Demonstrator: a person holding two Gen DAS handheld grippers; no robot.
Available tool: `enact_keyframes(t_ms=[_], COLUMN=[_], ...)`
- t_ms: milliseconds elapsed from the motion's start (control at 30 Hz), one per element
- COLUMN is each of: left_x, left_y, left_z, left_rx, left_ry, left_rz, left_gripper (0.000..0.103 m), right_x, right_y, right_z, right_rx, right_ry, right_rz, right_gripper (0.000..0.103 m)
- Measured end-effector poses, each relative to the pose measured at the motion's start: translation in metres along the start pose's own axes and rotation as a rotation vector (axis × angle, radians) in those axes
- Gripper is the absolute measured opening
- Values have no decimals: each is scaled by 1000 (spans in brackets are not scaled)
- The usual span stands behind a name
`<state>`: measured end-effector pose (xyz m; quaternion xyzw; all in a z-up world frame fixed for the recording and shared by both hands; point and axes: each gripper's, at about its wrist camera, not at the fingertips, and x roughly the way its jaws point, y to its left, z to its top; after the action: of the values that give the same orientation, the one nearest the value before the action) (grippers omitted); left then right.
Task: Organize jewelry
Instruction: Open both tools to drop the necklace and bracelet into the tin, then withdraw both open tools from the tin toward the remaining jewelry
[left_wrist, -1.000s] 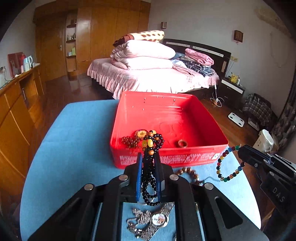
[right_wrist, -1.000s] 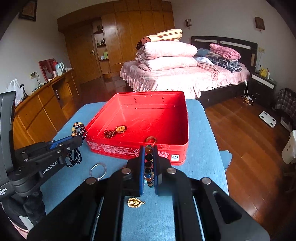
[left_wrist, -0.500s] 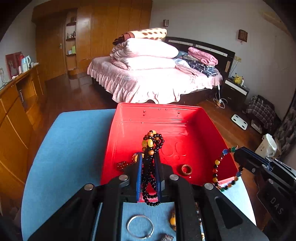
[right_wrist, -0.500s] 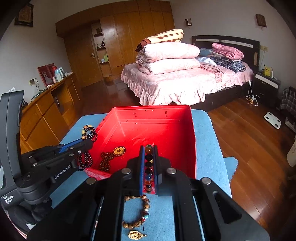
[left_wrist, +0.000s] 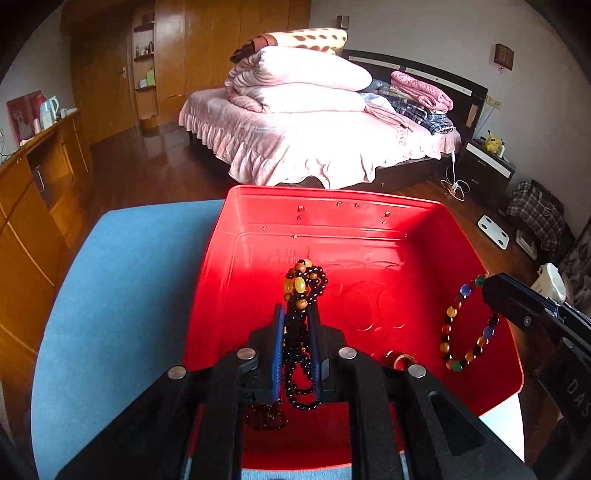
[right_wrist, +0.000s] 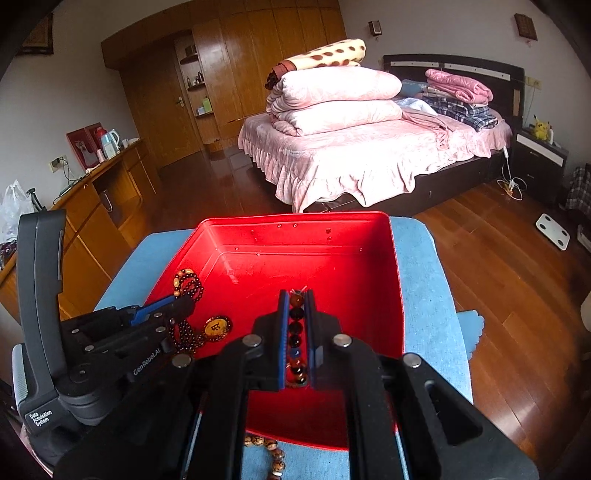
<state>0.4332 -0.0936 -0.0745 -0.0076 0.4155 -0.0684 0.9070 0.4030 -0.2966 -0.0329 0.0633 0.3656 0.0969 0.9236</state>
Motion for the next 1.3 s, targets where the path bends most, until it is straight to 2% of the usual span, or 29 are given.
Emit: enact_keyframes(t_ms=[133, 233, 267, 300, 400, 533, 600, 733, 767, 900, 1200, 1300], left_x=[7, 10, 9, 8, 1, -13, -20, -38, -44, -65, -103, -112], left_y=[2, 5, 5, 5, 8, 13, 16, 22, 24, 32, 40, 39], left_z=[-1, 0, 0, 1, 1, 0, -1, -5, -8, -18, -51, -61], left_rx=[-6, -13, -14, -16, -15, -11, -14, -12, -10, -15, -20, -12], left_ry=[13, 18, 16, 12, -12, -55, -72, -122, -137, -180, -247, -251], left_rz=[1, 9, 8, 8, 7, 25, 34, 62, 68, 76, 89, 83], left_gripper=[13, 17, 23, 32, 39, 50, 60, 69, 74, 84, 90, 91], right_x=[16, 24, 25, 26, 23, 14, 10, -2, -5, -22, -54, -59], right_y=[-5, -11, -14, -16, -20, -22, -23, -18, -18, -12, 2, 9], right_z=[0, -3, -3, -5, -8, -14, -16, -23, -25, -38, -69, -80], right_rx=[3, 23, 22, 24, 28, 14, 8, -13, -13, -21, -18, -23], right_ry=[32, 52, 56, 55, 46, 23, 11, -12, -18, -45, -77, -58], right_rz=[23, -21, -37, -53, -75, -115, -122, -138, -135, -146, -138, -128], right_gripper=[7, 16, 21, 21, 22, 29, 37, 44, 46, 63, 78, 78])
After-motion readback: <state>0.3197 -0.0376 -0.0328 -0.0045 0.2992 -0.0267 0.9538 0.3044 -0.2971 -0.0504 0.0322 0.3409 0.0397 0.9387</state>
